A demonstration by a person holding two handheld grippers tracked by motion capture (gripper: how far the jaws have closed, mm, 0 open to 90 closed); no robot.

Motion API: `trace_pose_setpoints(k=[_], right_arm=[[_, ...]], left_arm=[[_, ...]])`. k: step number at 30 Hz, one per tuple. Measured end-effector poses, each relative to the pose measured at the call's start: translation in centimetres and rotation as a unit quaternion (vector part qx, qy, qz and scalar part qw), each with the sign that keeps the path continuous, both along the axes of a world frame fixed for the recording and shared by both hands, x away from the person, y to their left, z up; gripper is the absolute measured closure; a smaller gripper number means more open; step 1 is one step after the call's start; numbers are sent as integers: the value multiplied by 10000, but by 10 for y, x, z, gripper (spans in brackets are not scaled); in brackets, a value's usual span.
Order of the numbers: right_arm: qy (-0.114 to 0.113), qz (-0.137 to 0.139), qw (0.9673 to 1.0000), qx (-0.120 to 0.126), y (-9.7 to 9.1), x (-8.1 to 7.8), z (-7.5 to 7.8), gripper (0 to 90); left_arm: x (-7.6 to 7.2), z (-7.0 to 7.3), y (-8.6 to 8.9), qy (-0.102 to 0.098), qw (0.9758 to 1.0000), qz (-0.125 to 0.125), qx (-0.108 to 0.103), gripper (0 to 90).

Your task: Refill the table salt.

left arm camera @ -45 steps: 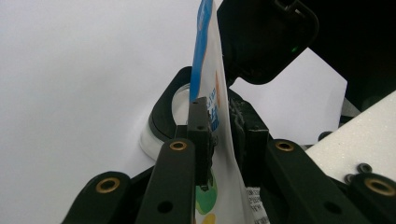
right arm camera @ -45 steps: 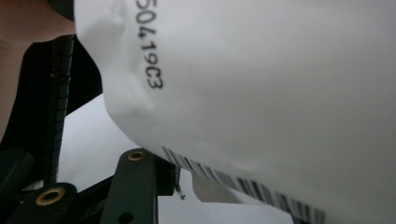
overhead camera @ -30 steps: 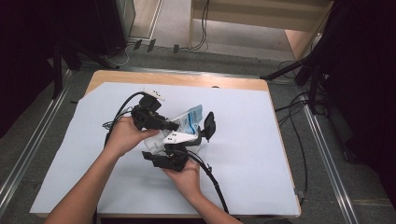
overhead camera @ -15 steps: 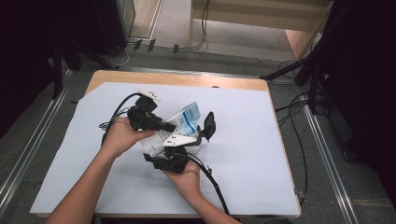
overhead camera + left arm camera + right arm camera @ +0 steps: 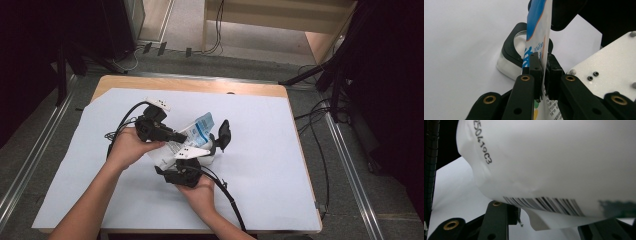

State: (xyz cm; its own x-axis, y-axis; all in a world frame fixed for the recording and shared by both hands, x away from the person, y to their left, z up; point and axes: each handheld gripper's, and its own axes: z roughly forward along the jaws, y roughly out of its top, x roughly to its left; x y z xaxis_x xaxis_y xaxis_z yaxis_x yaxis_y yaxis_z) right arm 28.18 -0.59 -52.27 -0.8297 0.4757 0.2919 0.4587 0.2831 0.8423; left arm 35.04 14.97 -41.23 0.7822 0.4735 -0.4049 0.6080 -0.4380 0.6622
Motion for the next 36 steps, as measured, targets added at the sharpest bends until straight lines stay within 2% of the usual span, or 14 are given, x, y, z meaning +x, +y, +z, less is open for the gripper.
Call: trace_pose_setpoints(k=[4, 7, 11, 18, 23, 27, 32, 36], right_arm=[[-16, -58, 10000, -6, -1, -2, -4, 603], [119, -130, 9998, 16, -2, -1, -8, 603], [147, -180, 9997, 23, -4, -1, -8, 603], [200, -258, 9995, -19, -7, -3, -9, 602], [149, -261, 9995, -55, -6, -5, -8, 601], [164, -305, 9994, -36, -7, -5, -9, 597], [193, -344, 9992, -25, -8, -5, -8, 597], [133, -375, 9992, -20, -9, -6, -8, 598]], left_arm=[[2, -1, 3, 28, 10000, 31, 7, 846], [3, -1, 4, 41, 10000, 55, -22, 842], [3, -2, 3, 73, 10000, 60, -23, 842], [3, -2, 6, 133, 9999, -45, -62, 898], [2, -3, 10, 238, 9993, -147, -247, 899], [0, -2, 14, 287, 9989, -118, -364, 899], [-4, 2, 19, 214, 9986, -186, -435, 897], [-8, 5, 22, 142, 9989, -206, -402, 897]])
